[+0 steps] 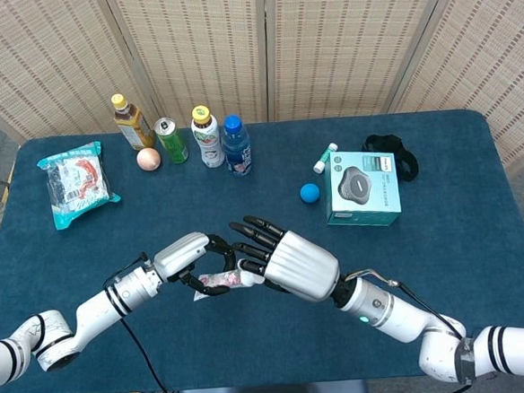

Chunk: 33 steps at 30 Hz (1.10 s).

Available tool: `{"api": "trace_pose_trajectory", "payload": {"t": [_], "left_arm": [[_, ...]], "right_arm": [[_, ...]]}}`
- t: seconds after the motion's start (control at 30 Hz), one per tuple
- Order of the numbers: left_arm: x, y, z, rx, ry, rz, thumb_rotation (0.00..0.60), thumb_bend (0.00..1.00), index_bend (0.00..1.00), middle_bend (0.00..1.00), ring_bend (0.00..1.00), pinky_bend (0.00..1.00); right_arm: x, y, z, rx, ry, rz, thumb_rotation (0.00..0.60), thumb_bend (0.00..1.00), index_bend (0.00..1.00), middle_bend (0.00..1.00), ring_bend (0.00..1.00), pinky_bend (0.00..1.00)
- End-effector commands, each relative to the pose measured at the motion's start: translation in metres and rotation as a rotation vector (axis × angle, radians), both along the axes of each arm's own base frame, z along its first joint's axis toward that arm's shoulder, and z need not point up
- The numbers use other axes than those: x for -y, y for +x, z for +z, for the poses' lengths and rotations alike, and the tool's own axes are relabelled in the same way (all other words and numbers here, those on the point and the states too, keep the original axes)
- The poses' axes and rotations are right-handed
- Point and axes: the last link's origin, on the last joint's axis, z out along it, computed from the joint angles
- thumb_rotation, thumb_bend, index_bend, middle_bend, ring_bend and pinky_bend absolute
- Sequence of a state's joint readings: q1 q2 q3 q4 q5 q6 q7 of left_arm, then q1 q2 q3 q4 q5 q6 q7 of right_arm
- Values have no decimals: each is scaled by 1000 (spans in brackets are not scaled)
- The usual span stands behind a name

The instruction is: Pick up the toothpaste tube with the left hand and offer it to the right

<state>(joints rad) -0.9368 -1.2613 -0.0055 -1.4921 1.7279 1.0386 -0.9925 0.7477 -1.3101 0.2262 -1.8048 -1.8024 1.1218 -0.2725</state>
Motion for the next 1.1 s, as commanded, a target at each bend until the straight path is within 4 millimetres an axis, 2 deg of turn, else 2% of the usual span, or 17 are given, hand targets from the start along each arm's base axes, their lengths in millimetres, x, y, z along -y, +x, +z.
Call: {"api": "trace_pose_trajectory", "payload": {"t": [0.03,0.47,1.1], "left_arm": [[0,1,0,0,-2,-1,600,335,637,666,425,304],[0,3,-2,-8,-13,-5,600,335,637,666,425,303],[-2,1,-5,4,-38,18,600,336,643,669,425,308]], "right_arm": [[1,1,-1,0,4,-2,600,100,477,334,71,155],[2,2,-3,-1,9,-6,600,120,522,339,72,156],[7,5,-6,51,-3,-4,600,120,672,377,79,163]]}}
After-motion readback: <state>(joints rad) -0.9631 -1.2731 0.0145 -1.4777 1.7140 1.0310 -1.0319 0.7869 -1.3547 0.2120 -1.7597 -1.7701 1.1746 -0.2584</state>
